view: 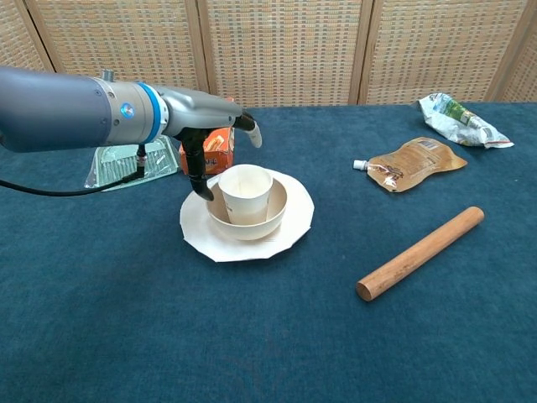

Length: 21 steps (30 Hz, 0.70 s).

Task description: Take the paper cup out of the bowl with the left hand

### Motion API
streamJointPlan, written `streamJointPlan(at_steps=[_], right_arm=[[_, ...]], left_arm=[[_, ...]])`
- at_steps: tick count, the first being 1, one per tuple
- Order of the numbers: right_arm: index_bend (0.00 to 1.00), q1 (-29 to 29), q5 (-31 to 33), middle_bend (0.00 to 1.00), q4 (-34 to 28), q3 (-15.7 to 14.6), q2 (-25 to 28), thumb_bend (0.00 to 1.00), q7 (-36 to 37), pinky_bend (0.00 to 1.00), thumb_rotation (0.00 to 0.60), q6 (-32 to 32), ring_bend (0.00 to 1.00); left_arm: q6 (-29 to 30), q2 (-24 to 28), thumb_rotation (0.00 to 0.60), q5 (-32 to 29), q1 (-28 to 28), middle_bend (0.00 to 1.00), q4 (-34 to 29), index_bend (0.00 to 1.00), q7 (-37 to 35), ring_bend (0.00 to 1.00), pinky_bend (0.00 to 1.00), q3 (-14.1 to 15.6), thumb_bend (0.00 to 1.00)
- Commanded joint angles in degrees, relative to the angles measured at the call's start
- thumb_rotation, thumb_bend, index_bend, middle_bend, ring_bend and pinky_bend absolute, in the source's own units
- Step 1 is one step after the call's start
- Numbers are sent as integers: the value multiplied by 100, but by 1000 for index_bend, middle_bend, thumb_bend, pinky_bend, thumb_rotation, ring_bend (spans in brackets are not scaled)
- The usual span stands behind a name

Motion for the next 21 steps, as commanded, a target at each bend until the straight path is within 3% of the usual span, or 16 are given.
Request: streamJointPlan(at_steps=[1, 6, 11, 21], right_arm=[[0, -2, -10, 0, -5, -3, 5, 126, 3, 0, 600, 1, 0], [0, -14, -17, 0, -20, -4, 15, 126, -6, 0, 600, 11, 0], [0, -28, -22, 0, -29, 4, 22, 126, -9, 0, 600, 38, 0], [0, -35, -44, 0, -78, -7, 25, 126, -82, 0, 600, 55, 0]], left_arm=[[3, -185, 600, -148, -177, 0, 186, 188, -3, 0, 0, 80, 108], [47, -353, 600, -254, -341, 0, 309, 286, -42, 0, 0, 195, 164], [209, -307, 600, -65, -300, 0, 184, 433, -303, 0, 0, 204, 328], [472, 202, 600, 380, -87, 0, -291, 437, -767, 0, 0, 146, 340]])
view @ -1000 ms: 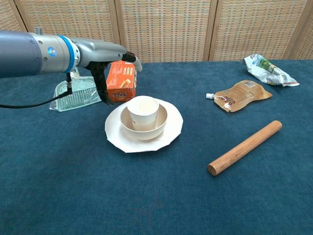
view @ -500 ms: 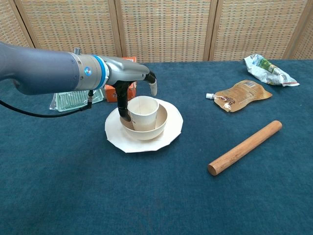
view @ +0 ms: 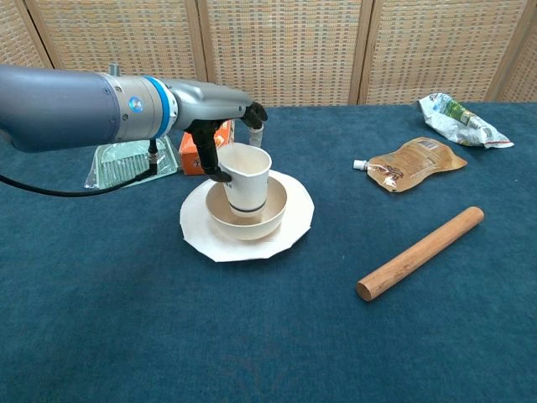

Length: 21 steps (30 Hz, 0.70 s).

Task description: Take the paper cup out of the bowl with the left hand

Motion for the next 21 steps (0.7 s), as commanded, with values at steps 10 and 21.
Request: streamJointPlan(at_steps=[10, 21], right_arm=[[0, -1, -90, 0, -94, -55, -7, 126, -133, 0, 600, 24, 0], [0, 17, -177, 0, -212, -133, -44, 126, -344, 0, 600, 13, 0]], left_arm=[[464, 1206, 600, 640, 725, 0, -748, 429, -685, 0, 0, 188, 340], [300, 1147, 600, 1116, 1538, 0, -33, 410, -1459, 0, 0, 771, 338]])
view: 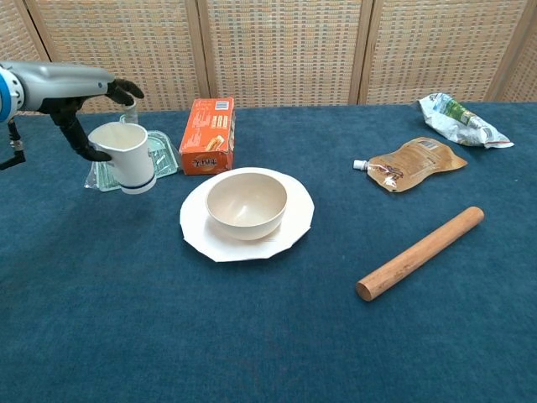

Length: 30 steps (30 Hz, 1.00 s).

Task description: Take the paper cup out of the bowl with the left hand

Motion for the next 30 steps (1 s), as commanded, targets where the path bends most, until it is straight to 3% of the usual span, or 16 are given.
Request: streamJointPlan(at_steps=[1, 9, 15, 17, 23, 26, 30], right_arm=[[0, 2, -3, 0, -14, -8, -7, 126, -28, 0, 600, -3, 0], [0, -18, -48, 0, -71, -33, -11, 126, -99, 0, 600, 56, 0], [0, -38, -101, 0, -131, -51, 9, 125, -120, 0, 600, 117, 0], [0, -46, -131, 0, -157, -57, 22, 126, -121, 0, 600, 148, 0], [0, -60, -247, 0, -241, -89, 59, 126, -109, 0, 600, 227, 0], [0, -64, -295, 0, -265, -109, 66, 125, -112, 0, 600, 250, 0], [0, -51, -313, 0, -348, -192, 101, 125, -207, 0, 600, 135, 0]], left_arm=[[-115, -268, 600, 173, 188, 0, 385, 397, -188, 0, 0, 181, 335], [-194, -695, 600, 414, 401, 0, 914, 302, -346, 0, 0, 267, 257], [-74, -621, 600, 546, 558, 0, 765, 88, -478, 0, 0, 218, 93], [175, -510, 600, 722, 686, 0, 583, 30, -575, 0, 0, 169, 59], [1370, -85, 600, 1393, 1348, 0, -209, 1, -997, 0, 0, 83, 50], [1997, -23, 600, 1749, 1695, 0, -365, 0, -929, 0, 0, 213, 50], [3354, -156, 600, 2386, 2536, 0, -324, 0, -623, 0, 0, 613, 51]])
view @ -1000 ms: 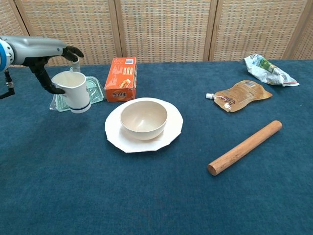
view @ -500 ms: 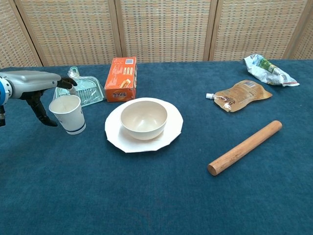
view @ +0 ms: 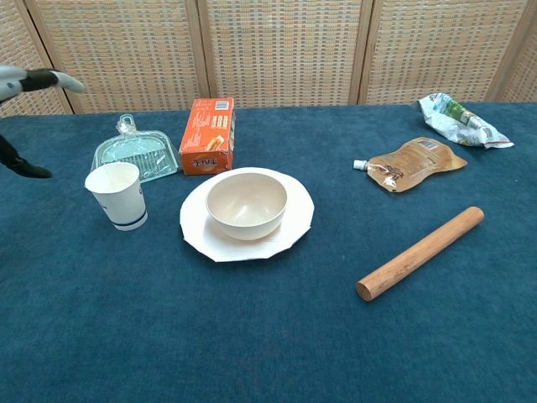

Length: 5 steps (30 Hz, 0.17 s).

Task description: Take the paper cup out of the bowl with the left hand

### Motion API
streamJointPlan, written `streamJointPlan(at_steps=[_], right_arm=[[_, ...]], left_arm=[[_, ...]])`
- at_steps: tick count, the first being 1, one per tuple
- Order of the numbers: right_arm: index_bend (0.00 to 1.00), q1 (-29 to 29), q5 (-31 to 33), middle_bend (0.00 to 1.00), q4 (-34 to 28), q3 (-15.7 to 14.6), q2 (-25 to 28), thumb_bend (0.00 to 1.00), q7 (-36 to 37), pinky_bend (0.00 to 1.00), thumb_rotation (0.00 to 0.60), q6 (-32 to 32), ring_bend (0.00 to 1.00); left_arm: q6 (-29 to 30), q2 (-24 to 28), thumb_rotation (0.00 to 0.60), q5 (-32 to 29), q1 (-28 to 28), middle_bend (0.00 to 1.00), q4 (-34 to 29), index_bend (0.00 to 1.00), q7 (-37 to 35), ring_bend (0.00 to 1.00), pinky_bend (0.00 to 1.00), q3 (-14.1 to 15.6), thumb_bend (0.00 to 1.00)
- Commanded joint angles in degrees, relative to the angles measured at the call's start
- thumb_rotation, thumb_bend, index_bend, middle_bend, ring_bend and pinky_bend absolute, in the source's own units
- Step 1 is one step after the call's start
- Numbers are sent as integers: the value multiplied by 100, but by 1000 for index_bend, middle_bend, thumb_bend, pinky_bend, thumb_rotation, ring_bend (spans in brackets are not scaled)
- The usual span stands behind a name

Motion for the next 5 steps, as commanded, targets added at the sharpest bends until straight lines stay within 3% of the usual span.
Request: streamJointPlan(at_steps=[1, 5], right_arm=[[0, 12, -40, 0, -77, -61, 24, 125, -65, 0, 600, -61, 0], [0, 12, -121, 0, -124, -110, 15, 125, -126, 0, 600, -43, 0]], left_arm=[[1554, -89, 600, 867, 1110, 0, -68, 0, 190, 0, 0, 486, 51], [1984, -158, 600, 1088, 1670, 0, 5, 0, 23, 0, 0, 724, 51]])
